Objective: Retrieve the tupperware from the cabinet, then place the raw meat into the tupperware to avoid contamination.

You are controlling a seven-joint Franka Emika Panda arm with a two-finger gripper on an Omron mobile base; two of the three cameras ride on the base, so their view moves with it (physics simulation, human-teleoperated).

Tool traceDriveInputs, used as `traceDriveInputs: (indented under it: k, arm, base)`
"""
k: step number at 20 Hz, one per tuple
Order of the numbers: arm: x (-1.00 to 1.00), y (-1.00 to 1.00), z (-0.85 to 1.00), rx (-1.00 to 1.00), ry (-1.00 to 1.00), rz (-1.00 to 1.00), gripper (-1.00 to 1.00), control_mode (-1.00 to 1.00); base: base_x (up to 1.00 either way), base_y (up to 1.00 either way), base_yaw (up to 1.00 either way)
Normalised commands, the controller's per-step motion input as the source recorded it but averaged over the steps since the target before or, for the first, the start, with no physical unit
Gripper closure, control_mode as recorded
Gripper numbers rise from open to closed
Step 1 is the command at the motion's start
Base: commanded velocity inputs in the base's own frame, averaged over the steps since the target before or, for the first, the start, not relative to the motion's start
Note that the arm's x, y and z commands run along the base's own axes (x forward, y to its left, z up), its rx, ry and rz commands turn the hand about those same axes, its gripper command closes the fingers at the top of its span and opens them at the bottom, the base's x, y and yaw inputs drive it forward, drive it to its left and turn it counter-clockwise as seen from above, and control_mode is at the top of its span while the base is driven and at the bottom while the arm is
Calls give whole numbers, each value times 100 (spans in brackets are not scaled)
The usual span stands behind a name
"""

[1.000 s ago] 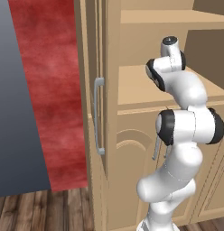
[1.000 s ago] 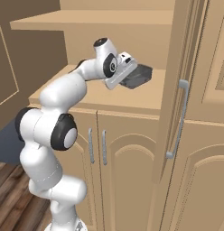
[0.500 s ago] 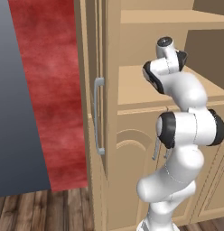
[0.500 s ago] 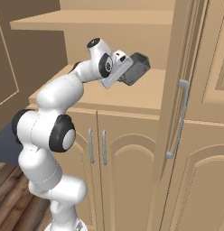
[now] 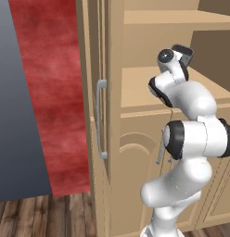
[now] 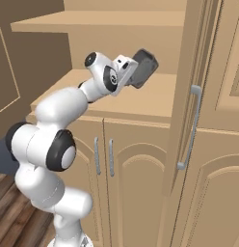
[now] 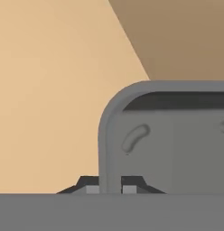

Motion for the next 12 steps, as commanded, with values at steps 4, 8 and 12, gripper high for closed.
traceDriveInputs:
  k: [4,8,12]
  arm:
    - [-8,10,16,-6,-9,0,100,-100]
    - [-19,0,6,1,0,0,100,-100]
    - [-36,1,19,3,0,-3,100,-100]
  base:
    - [0,0,0]
    - [0,0,0]
    - [0,0,0]
